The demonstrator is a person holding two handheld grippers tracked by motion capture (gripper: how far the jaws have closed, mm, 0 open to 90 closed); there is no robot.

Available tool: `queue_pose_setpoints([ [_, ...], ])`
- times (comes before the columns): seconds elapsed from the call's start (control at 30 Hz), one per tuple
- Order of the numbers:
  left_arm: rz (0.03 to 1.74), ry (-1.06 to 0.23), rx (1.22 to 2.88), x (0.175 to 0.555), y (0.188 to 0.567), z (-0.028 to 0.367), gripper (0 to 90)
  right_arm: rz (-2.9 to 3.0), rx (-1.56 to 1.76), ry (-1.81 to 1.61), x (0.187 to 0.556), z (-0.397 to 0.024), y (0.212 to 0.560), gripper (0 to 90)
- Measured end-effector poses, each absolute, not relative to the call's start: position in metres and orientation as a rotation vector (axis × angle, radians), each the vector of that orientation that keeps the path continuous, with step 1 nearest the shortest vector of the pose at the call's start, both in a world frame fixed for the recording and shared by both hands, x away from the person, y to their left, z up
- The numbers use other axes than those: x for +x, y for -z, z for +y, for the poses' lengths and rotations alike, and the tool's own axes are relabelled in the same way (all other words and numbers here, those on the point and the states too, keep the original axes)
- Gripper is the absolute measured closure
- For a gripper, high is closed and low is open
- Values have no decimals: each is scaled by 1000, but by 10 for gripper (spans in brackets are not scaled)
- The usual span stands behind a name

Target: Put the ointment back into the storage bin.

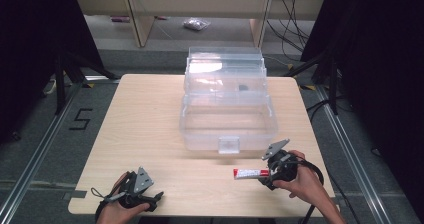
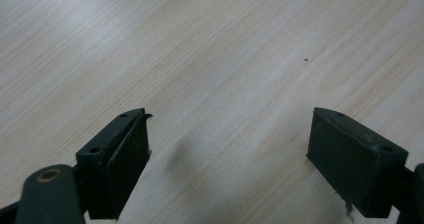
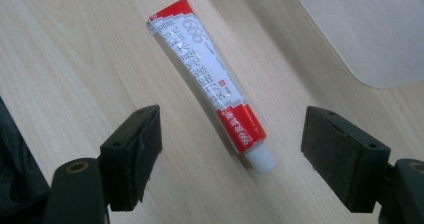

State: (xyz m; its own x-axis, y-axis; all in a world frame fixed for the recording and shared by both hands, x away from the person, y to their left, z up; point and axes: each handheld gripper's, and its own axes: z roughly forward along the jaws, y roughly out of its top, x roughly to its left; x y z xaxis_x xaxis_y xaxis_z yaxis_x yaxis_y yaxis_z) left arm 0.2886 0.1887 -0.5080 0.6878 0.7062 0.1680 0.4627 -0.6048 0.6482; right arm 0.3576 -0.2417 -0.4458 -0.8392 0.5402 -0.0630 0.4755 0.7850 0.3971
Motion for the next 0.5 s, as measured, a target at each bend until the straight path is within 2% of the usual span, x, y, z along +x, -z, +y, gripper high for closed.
queue_pose_setpoints([
  [0.2,894,-555,2322,289,508,189,163,2861,751,-471,364,-230,448,286],
  [0.5,890,-551,2326,289,508,189,163,2969,625,-290,380,-212,455,410],
])
